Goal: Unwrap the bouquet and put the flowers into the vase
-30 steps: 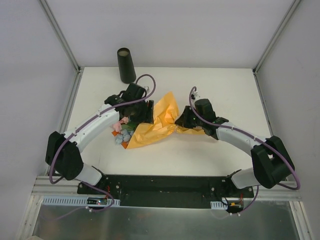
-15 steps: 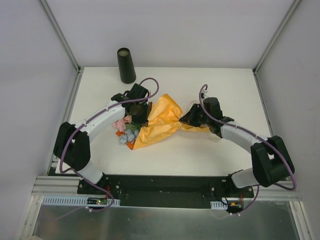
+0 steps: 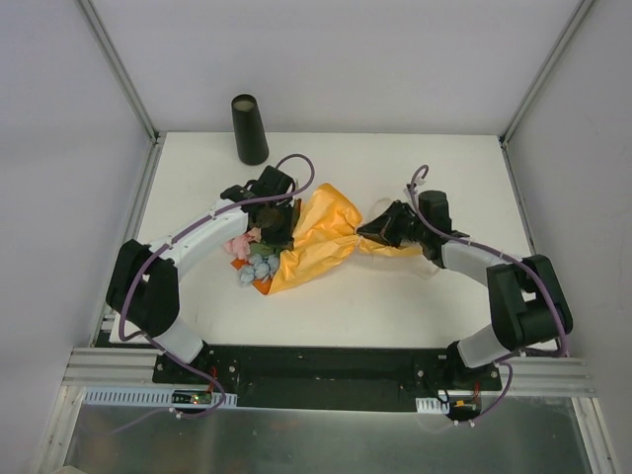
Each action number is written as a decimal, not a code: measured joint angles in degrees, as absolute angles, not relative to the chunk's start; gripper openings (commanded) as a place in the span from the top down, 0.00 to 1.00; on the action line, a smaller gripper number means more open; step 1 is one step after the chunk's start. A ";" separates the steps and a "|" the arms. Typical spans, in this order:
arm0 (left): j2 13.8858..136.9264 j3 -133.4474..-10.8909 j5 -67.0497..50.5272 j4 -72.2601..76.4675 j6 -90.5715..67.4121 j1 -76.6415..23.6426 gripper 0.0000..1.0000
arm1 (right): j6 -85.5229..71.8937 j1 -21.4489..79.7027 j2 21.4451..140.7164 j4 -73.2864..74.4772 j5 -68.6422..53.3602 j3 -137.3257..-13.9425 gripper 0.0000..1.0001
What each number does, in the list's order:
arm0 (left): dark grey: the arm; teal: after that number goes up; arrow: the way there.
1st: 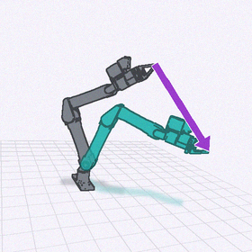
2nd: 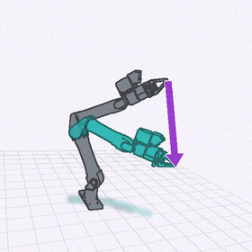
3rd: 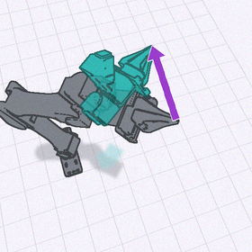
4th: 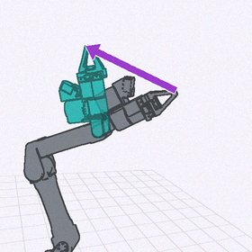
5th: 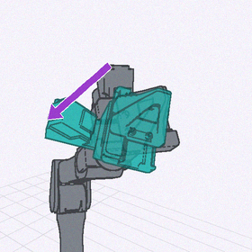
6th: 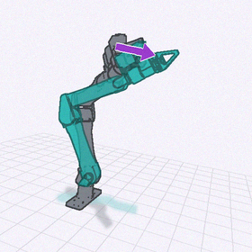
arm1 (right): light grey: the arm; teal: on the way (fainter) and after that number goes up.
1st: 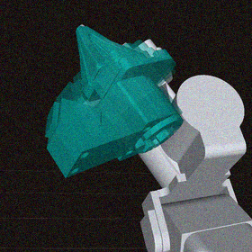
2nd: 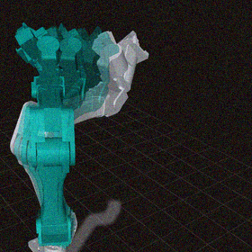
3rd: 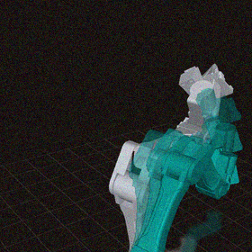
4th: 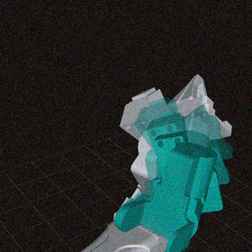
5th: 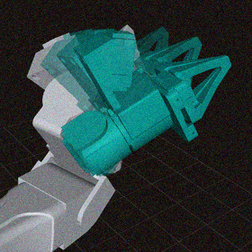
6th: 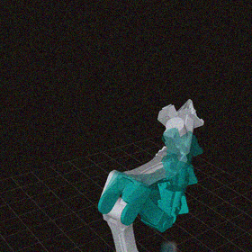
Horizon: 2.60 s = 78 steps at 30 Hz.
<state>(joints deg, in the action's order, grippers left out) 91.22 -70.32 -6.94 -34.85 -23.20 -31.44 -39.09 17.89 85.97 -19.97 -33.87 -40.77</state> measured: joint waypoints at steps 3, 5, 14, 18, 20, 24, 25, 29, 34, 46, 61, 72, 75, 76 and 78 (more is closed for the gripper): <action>91.24 -70.13 -6.96 -34.22 -23.38 -31.46 1.00 | -42.28 15.68 87.66 -22.76 -37.10 -40.42 1.00; 91.24 -69.95 -6.96 -33.85 -23.46 -31.44 1.00 | -44.03 14.98 88.64 -24.73 -39.07 -40.42 0.99; 91.70 -69.89 -6.96 -34.00 -23.59 -31.42 1.00 | -49.76 14.74 91.79 -32.60 -42.98 -39.46 0.95; 91.77 -69.89 -6.98 -34.46 -23.62 -31.40 1.00 | -52.27 14.90 93.49 -35.77 -44.05 -39.11 0.78; 91.77 -69.89 -6.98 -34.94 -23.64 -31.40 1.00 | -53.60 15.33 94.61 -37.36 -44.31 -39.11 0.73; 91.85 -69.89 -6.98 -35.57 -23.81 -31.40 1.00 | -54.89 16.03 95.77 -38.57 -44.21 -39.09 0.91; 91.85 -69.89 -6.98 -35.70 -23.90 -31.40 0.99 | -55.07 16.08 95.88 -38.59 -44.14 -39.09 0.93; 91.85 -69.76 -6.98 -35.88 -24.21 -31.40 0.99 | -55.18 16.21 96.01 -38.02 -43.07 -39.07 0.89; 91.83 -69.17 -6.98 -35.86 -24.51 -31.40 0.99 | -51.03 16.45 93.03 -28.38 -36.51 -39.27 0.83; 91.83 -68.47 -7.01 -36.29 -24.95 -31.40 0.98 | -38.00 20.18 77.52 -3.95 -16.71 -46.13 0.73; 91.81 -68.45 -7.05 -36.32 -26.02 -31.40 0.97 | -39.57 27.03 87.24 -1.48 -15.14 -46.09 0.73; 91.81 -68.36 -7.27 -36.32 -26.15 -31.40 0.96 | -39.59 28.95 91.92 -1.58 -13.67 -48.82 0.78; 91.81 -68.18 -7.29 -36.32 -26.15 -31.40 0.96 | -39.51 29.26 92.77 -1.50 -13.39 -49.50 0.94; 91.81 -68.14 -7.29 -36.32 -26.15 -31.40 0.96 | -39.44 29.32 92.88 -1.41 -13.15 -49.69 1.00; 91.81 -68.10 -7.27 -36.29 -26.15 -31.40 0.97 | -39.18 29.41 92.90 -0.80 -12.27 -50.19 1.00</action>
<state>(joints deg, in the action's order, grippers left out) 91.81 -68.10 -7.27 -36.29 -26.15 -31.40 -39.18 29.41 92.90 -0.80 -12.27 -50.19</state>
